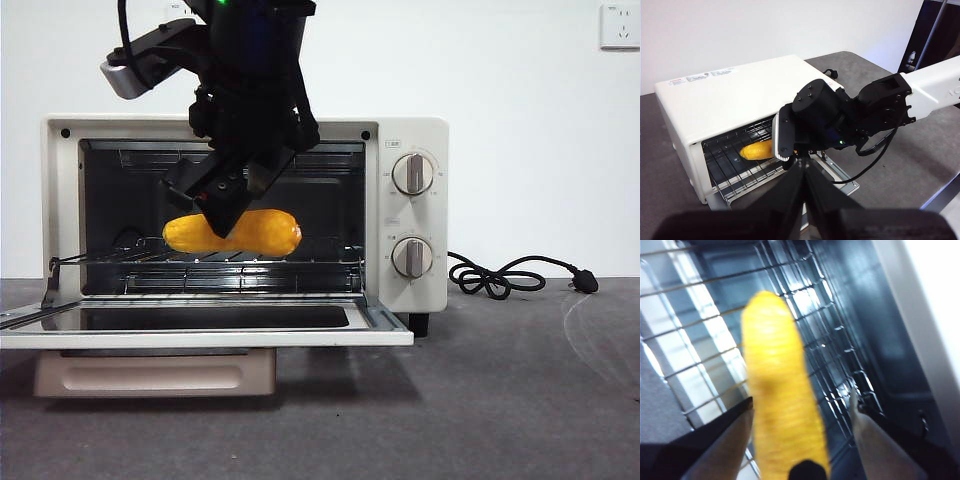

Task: Take the corn from the table,put the corn in the oven

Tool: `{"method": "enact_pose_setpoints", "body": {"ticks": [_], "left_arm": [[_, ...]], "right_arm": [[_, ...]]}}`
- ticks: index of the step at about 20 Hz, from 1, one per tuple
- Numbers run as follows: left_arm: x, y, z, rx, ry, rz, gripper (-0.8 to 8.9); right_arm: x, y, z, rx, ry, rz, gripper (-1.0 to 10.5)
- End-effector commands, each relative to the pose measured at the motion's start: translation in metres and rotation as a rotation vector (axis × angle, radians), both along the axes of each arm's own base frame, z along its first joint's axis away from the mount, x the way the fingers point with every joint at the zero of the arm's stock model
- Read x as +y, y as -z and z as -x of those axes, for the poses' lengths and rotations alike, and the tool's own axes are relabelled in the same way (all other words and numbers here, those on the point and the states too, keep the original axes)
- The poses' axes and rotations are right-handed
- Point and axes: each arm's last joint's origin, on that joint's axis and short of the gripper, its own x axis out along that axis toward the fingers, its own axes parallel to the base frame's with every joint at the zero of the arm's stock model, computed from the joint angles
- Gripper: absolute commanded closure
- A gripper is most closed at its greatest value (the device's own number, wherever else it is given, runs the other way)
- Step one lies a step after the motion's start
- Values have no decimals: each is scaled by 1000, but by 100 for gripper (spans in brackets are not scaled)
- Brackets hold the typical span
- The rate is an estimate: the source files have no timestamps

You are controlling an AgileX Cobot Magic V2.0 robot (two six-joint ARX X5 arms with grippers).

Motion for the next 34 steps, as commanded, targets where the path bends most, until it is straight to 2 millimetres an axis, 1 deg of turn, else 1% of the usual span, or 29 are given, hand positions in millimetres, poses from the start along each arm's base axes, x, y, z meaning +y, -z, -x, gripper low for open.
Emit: {"method": "enact_pose_setpoints", "body": {"ticks": [1,6,9,13,15,17,20,22,24,27,28,29,30,31,32,34], "left_arm": [[-1,1,-1,6,2,3,819],[-1,1,-1,6,2,2,819],[-1,2,-1,9,2,-4,819],[0,3,-1,10,-31,-19,819],[1,2,-3,-8,-77,-52,819],[-1,2,-10,-21,-151,-113,819],[-9,2,-28,-30,-286,-247,820],[-19,2,-44,-23,-330,-333,820],[-32,4,-62,-9,-335,-409,820],[-48,7,-89,4,-372,-508,822],[-50,8,-96,13,-379,-520,822],[-53,10,-105,34,-382,-525,822],[-53,13,-112,62,-359,-516,822],[-53,15,-119,96,-323,-490,822],[-51,18,-126,129,-287,-463,822],[-43,24,-139,201,-228,-397,822]], "right_arm": [[6,5,4,-27,28,6,629],[17,0,15,-116,61,9,631],[21,0,22,-121,47,15,632],[30,-1,38,-150,45,36,632],[35,-2,51,-159,30,46,632],[39,-5,67,-141,14,31,634],[41,-14,95,-106,-11,14,634],[38,-23,115,-78,-25,8,635],[31,-34,137,-32,-40,1,635],[10,-57,167,76,-62,-25,636],[1,-66,174,101,-64,-34,643],[-10,-76,181,117,-63,-37,733],[-22,-87,185,123,-63,-36,842],[-34,-97,188,126,-59,-38,927],[-45,-106,189,128,-51,-49,961],[-70,-126,191,128,-43,-76,958]]}}
